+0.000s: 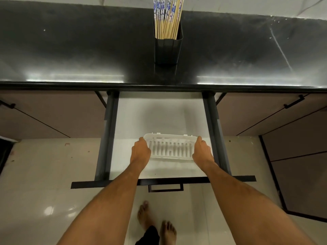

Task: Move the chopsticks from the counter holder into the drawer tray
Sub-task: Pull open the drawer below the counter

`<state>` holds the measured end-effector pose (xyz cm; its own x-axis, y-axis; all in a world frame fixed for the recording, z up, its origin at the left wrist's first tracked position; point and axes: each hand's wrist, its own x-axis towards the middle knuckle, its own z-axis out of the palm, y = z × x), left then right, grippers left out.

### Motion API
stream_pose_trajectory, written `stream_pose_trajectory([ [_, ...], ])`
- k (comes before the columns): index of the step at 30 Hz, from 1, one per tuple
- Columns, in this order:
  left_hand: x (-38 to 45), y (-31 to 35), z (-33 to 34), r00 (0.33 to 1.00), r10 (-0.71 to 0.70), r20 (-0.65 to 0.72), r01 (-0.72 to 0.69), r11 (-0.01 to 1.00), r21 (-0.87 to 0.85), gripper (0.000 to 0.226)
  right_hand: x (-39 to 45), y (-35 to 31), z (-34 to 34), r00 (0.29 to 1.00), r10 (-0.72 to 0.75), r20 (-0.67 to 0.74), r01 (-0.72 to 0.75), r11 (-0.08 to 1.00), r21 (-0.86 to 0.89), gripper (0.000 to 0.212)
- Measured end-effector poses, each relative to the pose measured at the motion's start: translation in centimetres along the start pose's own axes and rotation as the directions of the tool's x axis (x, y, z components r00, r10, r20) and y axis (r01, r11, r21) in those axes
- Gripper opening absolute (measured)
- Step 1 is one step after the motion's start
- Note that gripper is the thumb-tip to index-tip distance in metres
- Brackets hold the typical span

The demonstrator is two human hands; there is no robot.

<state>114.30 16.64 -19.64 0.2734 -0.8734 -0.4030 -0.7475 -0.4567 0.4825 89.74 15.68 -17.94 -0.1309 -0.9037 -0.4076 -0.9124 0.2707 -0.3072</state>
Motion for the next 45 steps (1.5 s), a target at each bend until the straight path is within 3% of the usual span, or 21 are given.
stream_pose_trajectory([
  [25,-0.6,-1.5,-0.3,0.999,-0.029,-0.016,0.028,0.997,-0.07,0.024,0.5,-1.0,-0.3,0.997,-0.038,0.069,0.04,0.999,-0.03,0.082],
  [31,-0.5,-0.9,-1.1,1.0,-0.016,-0.018,0.015,0.998,-0.061,0.028,0.4,-1.8,-1.1,0.998,-0.052,0.035,0.053,0.997,-0.054,0.073],
  [37,0.9,3.5,-5.3,0.963,0.232,-0.139,-0.215,0.968,0.125,0.032,1.3,-4.6,-4.9,0.956,-0.252,-0.151,0.224,0.958,-0.181,0.058],
  [41,2.1,7.5,-9.1,0.835,0.474,-0.281,-0.415,0.876,0.244,0.037,2.5,-7.8,-8.7,0.88,-0.38,-0.284,0.307,0.912,-0.272,0.066],
  [45,3.5,11.9,-12.7,0.744,0.585,-0.323,-0.47,0.802,0.369,0.049,4.3,-11.2,-13.4,0.805,-0.482,-0.346,0.348,0.856,-0.383,0.07],
])
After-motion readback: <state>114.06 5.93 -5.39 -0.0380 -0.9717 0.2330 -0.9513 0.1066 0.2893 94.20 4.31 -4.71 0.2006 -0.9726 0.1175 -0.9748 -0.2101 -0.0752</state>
